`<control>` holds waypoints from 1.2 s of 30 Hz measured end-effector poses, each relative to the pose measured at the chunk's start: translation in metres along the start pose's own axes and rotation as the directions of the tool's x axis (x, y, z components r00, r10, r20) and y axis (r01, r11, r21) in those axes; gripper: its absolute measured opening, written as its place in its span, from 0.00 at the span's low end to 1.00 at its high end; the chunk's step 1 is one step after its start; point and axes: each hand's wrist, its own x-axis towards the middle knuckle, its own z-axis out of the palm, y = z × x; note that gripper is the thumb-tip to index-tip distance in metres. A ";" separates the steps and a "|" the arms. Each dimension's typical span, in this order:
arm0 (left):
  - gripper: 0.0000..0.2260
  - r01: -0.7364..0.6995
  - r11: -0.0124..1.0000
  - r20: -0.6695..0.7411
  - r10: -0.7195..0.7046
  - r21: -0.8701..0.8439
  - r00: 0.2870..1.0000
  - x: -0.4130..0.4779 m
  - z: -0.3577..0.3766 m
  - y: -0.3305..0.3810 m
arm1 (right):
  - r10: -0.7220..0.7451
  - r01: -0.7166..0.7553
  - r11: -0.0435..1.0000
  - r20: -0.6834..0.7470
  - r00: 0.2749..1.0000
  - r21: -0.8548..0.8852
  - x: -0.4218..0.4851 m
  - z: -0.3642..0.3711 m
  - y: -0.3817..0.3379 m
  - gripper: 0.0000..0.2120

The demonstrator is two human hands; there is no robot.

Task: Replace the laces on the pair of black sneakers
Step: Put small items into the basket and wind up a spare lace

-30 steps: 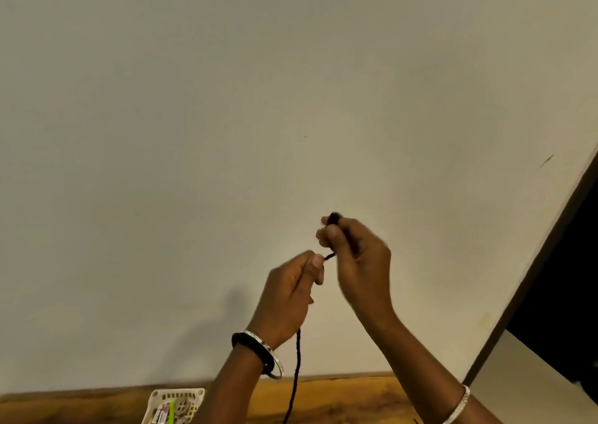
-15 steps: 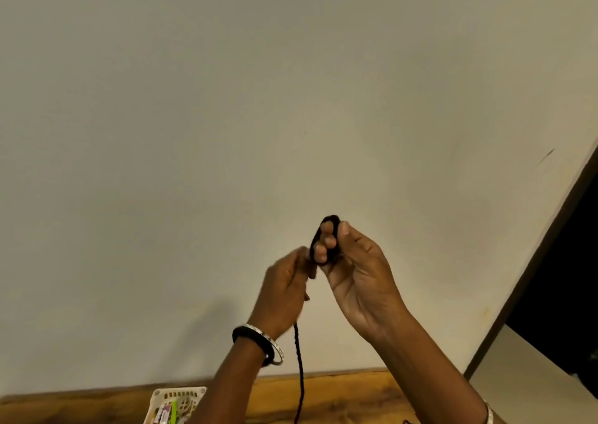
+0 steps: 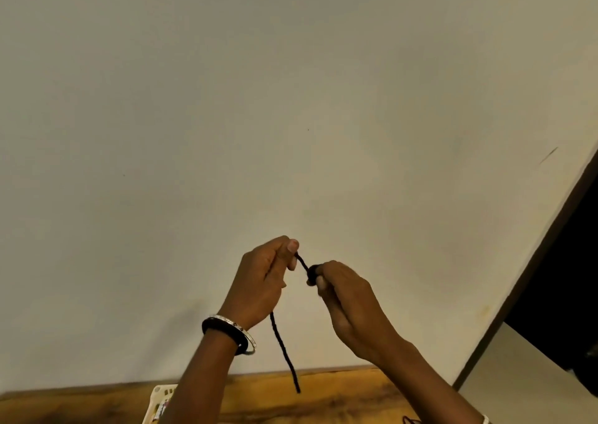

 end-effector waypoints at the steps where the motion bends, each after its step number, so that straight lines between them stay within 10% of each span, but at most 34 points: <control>1: 0.19 0.007 1.000 -0.010 -0.007 -0.006 1.000 0.001 -0.001 -0.002 | 0.074 -0.079 0.989 0.038 0.997 0.125 0.001 -0.002 -0.006 0.10; 5: 0.18 0.037 0.997 0.025 -0.035 -0.074 0.999 0.000 0.011 -0.010 | 0.280 -0.295 0.608 0.149 0.948 0.737 0.018 -0.015 -0.039 0.15; 9: 0.18 0.132 0.979 0.118 -0.115 -0.152 0.986 -0.014 0.039 -0.011 | 0.402 -0.178 0.218 0.078 0.912 0.959 0.039 -0.023 -0.050 0.12; 12: 0.19 0.112 0.987 0.195 -0.088 -0.116 0.977 -0.029 0.050 -0.003 | 0.462 -0.158 0.437 -0.071 0.884 0.885 0.045 -0.022 -0.039 0.12; 16: 0.17 0.058 0.993 0.203 -0.035 -0.108 0.979 -0.026 0.040 0.004 | 0.095 -0.057 0.986 -0.254 0.962 0.156 0.027 -0.009 -0.011 0.10; 21: 0.18 0.008 0.998 0.075 -0.004 -0.057 0.997 -0.006 0.005 0.006 | -0.113 0.112 0.987 -0.003 0.994 -0.116 -0.008 0.001 0.003 0.09; 29: 0.21 0.120 0.986 0.112 -0.108 -0.111 0.988 -0.010 0.028 -0.011 | 0.274 -0.142 0.770 -0.122 0.954 0.623 0.015 -0.019 -0.046 0.15; 36: 0.18 0.071 0.990 0.273 -0.036 -0.119 0.961 -0.040 0.061 0.012 | 0.444 -0.191 0.728 -0.240 0.863 0.658 0.027 -0.021 -0.024 0.10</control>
